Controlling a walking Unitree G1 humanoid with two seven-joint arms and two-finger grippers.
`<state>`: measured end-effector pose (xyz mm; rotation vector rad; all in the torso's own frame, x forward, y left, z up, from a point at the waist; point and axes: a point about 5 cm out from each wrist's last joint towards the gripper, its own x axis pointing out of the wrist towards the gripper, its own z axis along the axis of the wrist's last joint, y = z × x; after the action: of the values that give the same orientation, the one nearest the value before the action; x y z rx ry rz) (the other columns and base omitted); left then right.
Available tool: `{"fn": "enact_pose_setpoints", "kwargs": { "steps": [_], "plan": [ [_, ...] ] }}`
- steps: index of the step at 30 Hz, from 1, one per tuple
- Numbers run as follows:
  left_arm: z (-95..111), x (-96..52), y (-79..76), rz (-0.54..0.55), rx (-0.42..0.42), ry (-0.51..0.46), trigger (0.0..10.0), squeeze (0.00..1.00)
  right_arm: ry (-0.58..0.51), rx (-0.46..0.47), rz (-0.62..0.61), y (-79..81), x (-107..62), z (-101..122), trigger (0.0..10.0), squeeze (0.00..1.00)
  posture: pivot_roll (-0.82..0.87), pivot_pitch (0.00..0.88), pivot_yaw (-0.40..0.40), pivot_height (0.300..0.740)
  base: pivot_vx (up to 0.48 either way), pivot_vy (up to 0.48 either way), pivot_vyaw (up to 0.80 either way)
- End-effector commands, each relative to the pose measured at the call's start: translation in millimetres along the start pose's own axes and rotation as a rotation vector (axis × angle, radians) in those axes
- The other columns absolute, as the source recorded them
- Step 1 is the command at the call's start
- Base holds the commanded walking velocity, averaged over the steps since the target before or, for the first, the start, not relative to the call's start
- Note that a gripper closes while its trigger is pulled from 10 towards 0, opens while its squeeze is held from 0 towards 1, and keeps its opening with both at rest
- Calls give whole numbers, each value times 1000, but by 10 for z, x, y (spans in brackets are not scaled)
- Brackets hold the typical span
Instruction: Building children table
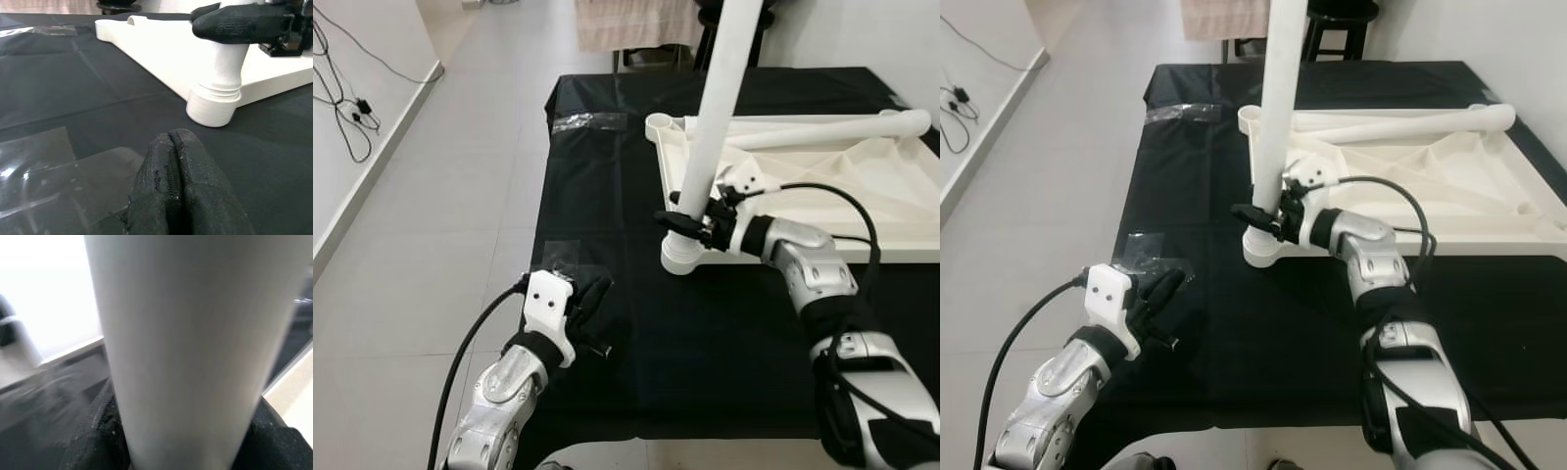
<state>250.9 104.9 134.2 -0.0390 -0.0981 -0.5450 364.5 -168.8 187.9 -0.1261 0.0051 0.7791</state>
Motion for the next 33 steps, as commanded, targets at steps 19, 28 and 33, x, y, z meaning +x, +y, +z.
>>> {"fn": "enact_pose_setpoints", "kwargs": {
  "steps": [19, 28, 33],
  "plan": [
    [-41, -5, 16, 14, 4, 11, 10000, 0, 52, 104, -320, 554, 270, -139, 10000, 737, 21, 114, -24, 740, 0, 0, 0],
    [-51, 5, 9, -7, -9, 15, 10000, 0, -38, -72, 124, 501, 290, 254, 10000, 0, 15, 112, -22, 740, 0, 0, 0],
    [-50, 16, 9, 2, -7, 11, 10000, 0, -24, -64, 378, 456, 294, 314, 10000, 0, 25, 106, -34, 740, 0, 0, 0]
  ]
}}
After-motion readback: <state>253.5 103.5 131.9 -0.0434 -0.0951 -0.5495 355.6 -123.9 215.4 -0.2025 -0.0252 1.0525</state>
